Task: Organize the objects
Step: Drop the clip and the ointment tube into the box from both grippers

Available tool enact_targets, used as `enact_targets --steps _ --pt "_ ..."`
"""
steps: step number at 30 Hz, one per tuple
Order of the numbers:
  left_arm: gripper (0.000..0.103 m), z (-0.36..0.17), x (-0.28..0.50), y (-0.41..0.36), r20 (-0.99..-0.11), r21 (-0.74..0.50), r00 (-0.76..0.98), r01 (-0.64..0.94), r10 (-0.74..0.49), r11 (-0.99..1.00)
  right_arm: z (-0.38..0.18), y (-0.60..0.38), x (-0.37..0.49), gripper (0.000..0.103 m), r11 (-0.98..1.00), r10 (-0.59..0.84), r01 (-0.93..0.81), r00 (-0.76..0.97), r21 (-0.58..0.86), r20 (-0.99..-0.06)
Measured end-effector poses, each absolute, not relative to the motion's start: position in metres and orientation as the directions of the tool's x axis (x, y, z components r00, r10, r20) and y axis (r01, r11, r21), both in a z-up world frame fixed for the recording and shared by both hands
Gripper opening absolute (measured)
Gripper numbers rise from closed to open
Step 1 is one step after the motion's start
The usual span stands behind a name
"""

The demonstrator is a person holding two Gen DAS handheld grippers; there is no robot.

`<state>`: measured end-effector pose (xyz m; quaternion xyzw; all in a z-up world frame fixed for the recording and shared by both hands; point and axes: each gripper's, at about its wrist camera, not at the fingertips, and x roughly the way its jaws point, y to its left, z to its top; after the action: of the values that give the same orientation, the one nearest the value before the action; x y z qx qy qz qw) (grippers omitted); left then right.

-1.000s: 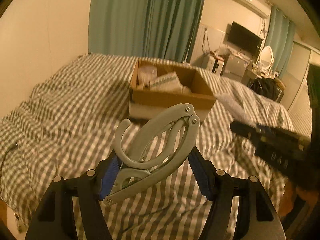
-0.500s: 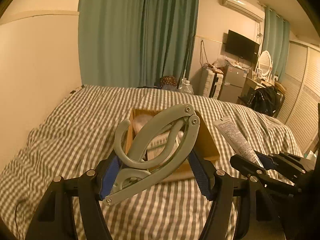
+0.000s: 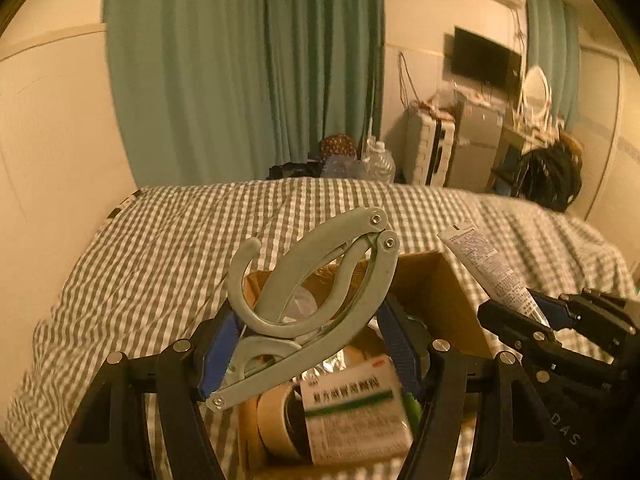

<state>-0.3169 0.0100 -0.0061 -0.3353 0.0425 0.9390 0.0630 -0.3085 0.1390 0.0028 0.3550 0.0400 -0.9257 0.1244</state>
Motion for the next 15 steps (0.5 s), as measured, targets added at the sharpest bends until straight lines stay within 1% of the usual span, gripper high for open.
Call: enact_targets --steps 7,15 --pt "0.069 -0.041 -0.353 0.018 -0.682 0.038 -0.723 -0.179 0.105 -0.983 -0.038 0.135 -0.344 0.023 -0.966 -0.194 0.257 -0.675 0.020 -0.712" --pt "0.070 -0.048 -0.369 0.024 -0.704 0.033 -0.699 -0.204 0.122 -0.978 -0.052 0.137 -0.343 0.024 -0.965 -0.211 0.256 -0.661 0.048 -0.720"
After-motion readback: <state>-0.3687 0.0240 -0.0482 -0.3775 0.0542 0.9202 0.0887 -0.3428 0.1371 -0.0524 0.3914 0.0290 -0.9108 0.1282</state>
